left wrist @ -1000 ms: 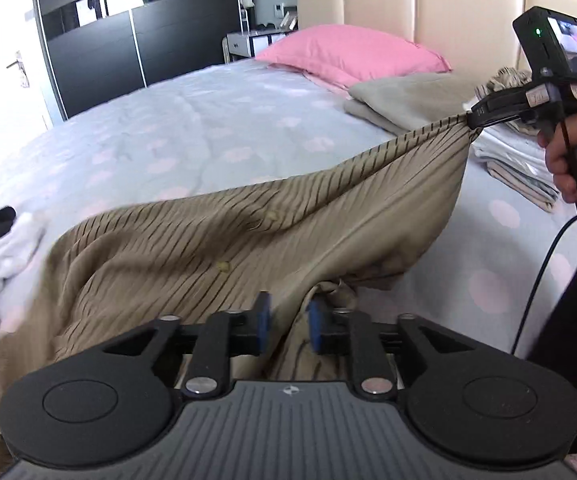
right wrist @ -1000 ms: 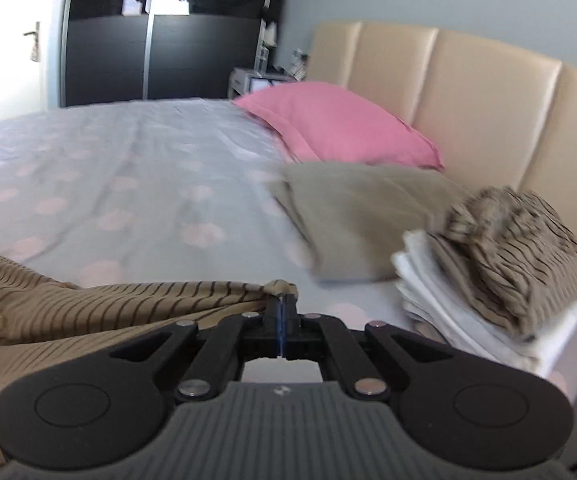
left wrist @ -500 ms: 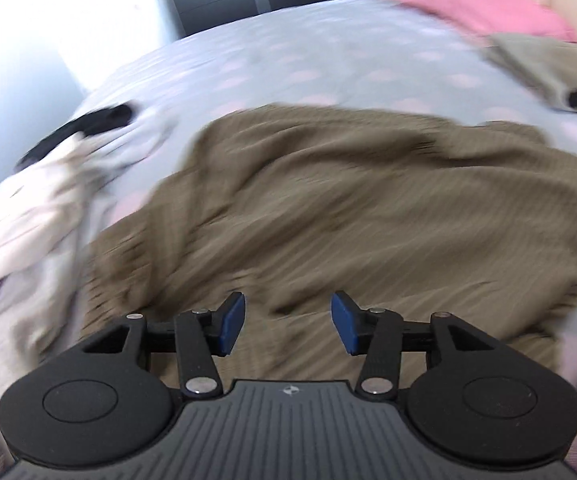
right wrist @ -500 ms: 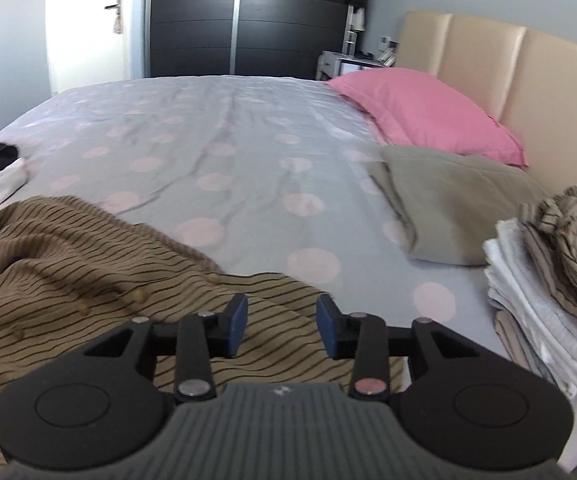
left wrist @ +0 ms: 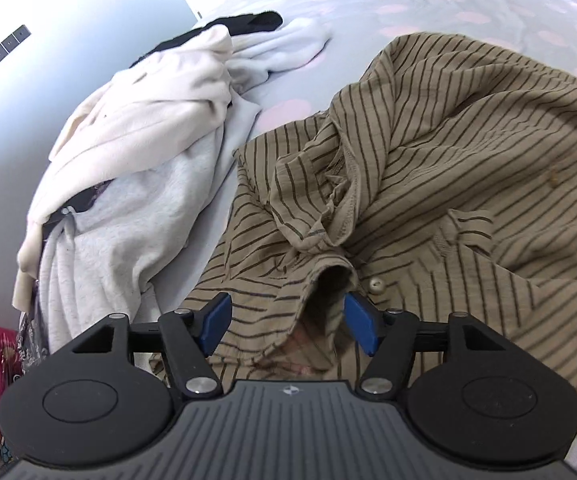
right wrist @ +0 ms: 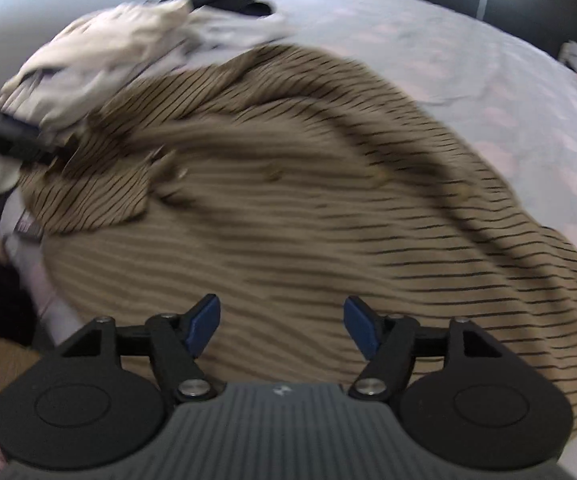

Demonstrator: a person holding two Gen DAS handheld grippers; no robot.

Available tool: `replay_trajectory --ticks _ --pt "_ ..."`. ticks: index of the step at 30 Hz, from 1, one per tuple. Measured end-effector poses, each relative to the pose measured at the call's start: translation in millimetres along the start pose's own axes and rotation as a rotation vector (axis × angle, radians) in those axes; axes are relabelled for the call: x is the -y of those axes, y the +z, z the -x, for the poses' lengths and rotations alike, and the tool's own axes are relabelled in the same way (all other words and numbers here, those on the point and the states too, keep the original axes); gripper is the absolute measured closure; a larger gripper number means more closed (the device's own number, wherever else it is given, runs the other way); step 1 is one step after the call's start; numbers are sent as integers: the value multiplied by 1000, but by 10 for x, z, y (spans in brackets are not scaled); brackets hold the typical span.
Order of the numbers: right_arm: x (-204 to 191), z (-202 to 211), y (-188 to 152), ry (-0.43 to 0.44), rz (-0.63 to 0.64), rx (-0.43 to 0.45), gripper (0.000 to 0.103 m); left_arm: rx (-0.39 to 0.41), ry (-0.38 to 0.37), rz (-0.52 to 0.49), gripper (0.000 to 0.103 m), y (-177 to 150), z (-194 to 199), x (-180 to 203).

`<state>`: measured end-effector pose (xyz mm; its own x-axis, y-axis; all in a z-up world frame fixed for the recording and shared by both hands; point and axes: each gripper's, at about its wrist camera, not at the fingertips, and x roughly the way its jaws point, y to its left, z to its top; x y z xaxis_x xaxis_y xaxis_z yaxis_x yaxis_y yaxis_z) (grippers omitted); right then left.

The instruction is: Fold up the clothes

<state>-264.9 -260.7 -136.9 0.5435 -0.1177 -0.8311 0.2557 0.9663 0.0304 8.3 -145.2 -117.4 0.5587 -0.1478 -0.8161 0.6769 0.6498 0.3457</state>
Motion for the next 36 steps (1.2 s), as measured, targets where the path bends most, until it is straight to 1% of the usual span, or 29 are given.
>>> replay_trajectory --ticks 1,2,3,4,5,6,8,11,14,17,18,19,20,22,24,26,27,29,31,32,33,34,36 --pt "-22 -53 -17 -2 10 -15 30 -8 -3 4 45 14 -54 1" --pt "-45 -107 -34 -3 21 -31 31 -16 -6 8 61 29 -108 3" --pt "-67 -160 -51 -5 31 -46 44 -22 -16 25 86 41 -135 -9" --pt "-66 -208 -46 -5 33 -64 59 -28 -27 44 94 52 -160 -23" --pt "-49 -237 -32 -5 27 -83 87 -28 -45 58 101 65 -159 -29" --pt "-35 -227 -27 -4 22 -87 95 -12 -53 60 103 78 -128 -19" --pt "-10 -172 -27 2 15 -75 101 35 -71 55 103 108 -35 18" --pt "24 -83 -22 12 1 -59 102 121 -119 53 103 191 164 114" --pt "41 53 13 23 -29 -49 102 199 -216 45 103 296 400 297" --pt "57 236 54 18 -32 -18 102 288 -325 -7 103 378 691 608" --pt "63 300 69 16 -26 -5 101 318 -363 -27 103 410 796 719" --pt "69 364 83 15 -21 8 97 344 -398 -48 103 427 883 837" --pt "89 430 91 10 -18 24 97 368 -437 -74 103 446 974 971" --pt "145 557 98 -5 -19 52 92 403 -503 -125 103 472 1148 1206" --pt "217 657 92 -33 -21 63 86 426 -555 -168 103 472 1281 1411" --pt "301 759 73 -68 -21 68 82 434 -597 -207 103 465 1377 1574" --pt "334 797 64 -83 -20 66 79 430 -606 -235 103 450 1400 1656" --pt "364 812 55 -91 -13 61 76 428 -586 -274 103 380 1405 1788" --pt "385 814 47 -95 -4 57 73 413 -558 -291 102 310 1365 1875" --pt "396 815 43 -97 0 54 73 397 -553 -287 99 283 1333 1877" --pt "406 816 39 -99 4 52 73 380 -549 -282 91 256 1300 1874" --pt "417 816 35 -101 8 49 73 376 -539 -276 86 215 1283 1833" --pt "402 790 57 -97 33 45 71 372 -520 -263 66 129 1255 1744"
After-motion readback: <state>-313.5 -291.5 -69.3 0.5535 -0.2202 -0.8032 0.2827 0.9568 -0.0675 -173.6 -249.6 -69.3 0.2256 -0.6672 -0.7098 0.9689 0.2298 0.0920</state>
